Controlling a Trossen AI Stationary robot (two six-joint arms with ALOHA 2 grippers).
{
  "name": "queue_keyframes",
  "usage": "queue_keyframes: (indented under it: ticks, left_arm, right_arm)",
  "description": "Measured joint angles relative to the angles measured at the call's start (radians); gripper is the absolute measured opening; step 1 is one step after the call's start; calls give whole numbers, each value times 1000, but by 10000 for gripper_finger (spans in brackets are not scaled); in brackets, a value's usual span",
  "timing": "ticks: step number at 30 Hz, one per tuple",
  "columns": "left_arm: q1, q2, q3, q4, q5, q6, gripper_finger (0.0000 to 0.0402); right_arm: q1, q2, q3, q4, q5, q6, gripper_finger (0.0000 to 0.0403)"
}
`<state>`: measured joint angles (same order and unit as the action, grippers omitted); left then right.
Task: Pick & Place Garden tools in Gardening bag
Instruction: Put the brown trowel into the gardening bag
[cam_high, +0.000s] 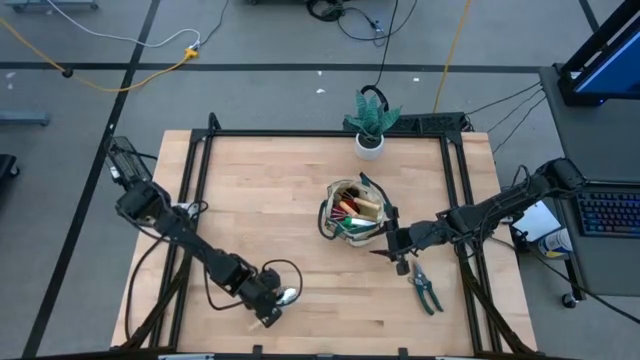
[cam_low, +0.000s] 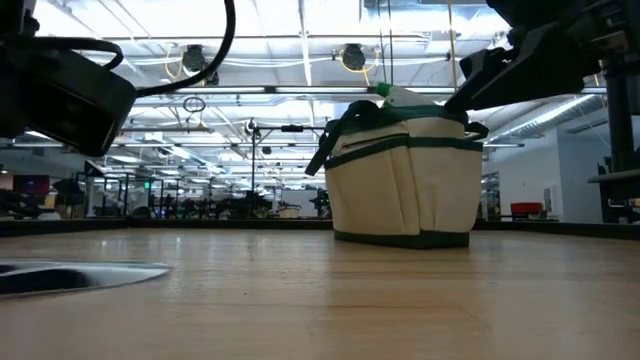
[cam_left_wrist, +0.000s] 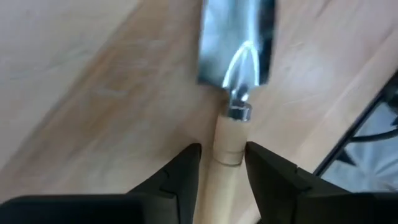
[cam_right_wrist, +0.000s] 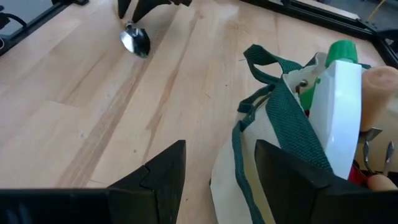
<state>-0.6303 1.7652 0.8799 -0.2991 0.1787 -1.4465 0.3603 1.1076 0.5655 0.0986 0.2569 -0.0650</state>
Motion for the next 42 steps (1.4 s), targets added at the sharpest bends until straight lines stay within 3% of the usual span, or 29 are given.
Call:
queue_keyframes:
  ticks: [6, 13, 18, 25, 29, 37, 42]
  left_arm:
    - [26, -2, 0, -41, 10, 176, 136]
    - [46, -3, -1, -52, -74, 375, 135]
    - [45, -3, -1, -58, -181, 450, 131]
    - [47, -2, -4, -64, -331, 519, 69]
    - [59, 2, -6, -71, -448, 528, 67]
    - [97, -26, -10, -5, -488, 604, 74]
    - [125, -108, -10, 18, -512, 709, 66]
  right_arm:
    - [0, 0, 0, -1, 0, 0, 183]
    - [0, 0, 0, -1, 0, 0, 183]
    - [0, 0, 0, -2, 0, 0, 183]
    - [0, 0, 0, -2, 0, 0, 183]
    - [0, 0, 0, -2, 0, 0, 183]
    - [0, 0, 0, -1, 0, -4, 183]
    - [0, 0, 0, 3, -1, -24, 183]
